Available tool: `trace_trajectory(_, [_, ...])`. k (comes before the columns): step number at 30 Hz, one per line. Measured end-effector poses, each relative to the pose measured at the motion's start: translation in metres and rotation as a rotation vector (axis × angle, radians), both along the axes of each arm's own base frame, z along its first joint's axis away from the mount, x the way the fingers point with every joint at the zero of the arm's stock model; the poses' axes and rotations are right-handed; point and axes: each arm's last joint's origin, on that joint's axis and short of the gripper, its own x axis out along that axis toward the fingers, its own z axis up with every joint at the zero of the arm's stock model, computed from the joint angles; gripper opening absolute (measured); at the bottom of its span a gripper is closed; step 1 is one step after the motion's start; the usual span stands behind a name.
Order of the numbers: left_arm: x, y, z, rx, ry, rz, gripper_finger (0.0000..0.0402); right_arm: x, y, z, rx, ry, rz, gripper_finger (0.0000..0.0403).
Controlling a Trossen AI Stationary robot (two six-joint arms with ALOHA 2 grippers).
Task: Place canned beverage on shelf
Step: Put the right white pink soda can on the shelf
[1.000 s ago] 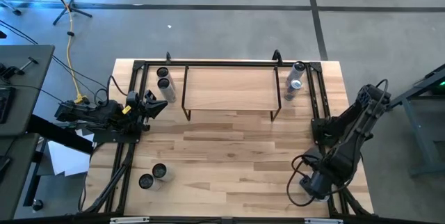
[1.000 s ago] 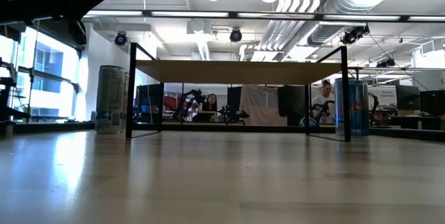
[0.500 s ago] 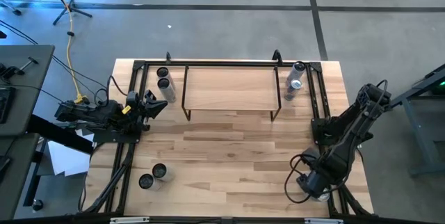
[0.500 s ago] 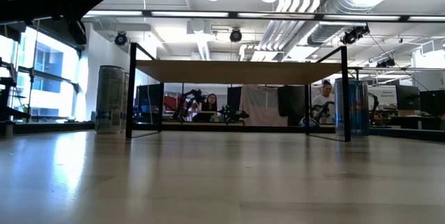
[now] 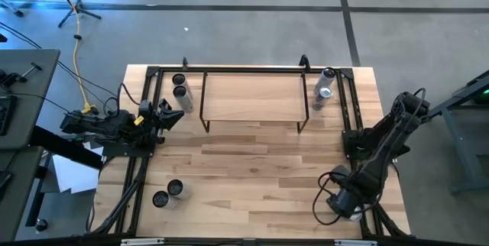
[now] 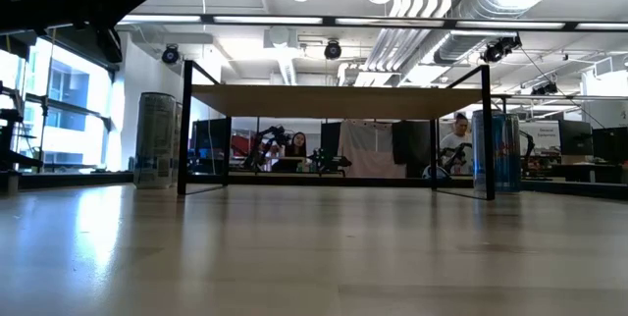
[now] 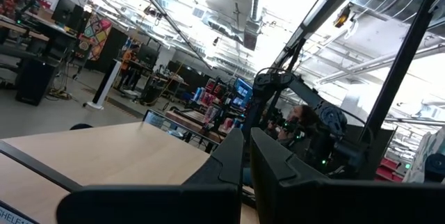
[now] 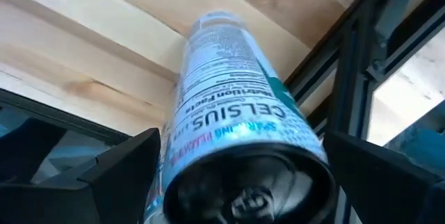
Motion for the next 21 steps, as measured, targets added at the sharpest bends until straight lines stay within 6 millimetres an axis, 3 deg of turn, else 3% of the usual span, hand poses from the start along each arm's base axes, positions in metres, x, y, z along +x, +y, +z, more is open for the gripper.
trace_trajectory(7, [0.0,0.0,0.0,0.0,0.0,0.0,0.0003,0.0018,-0.0011,-0.0024,0.01,0.001,0.001,0.0378])
trace_trajectory(17, [0.0,0.0,0.0,0.0,0.0,0.0,0.0003,0.0054,-0.0036,-0.0018,0.033,-0.003,0.031,0.0265])
trace_trajectory(21, [0.0,0.0,-0.0001,0.0,0.0,0.0,0.0003,0.0023,-0.0075,0.0048,0.061,-0.03,0.066,0.0244])
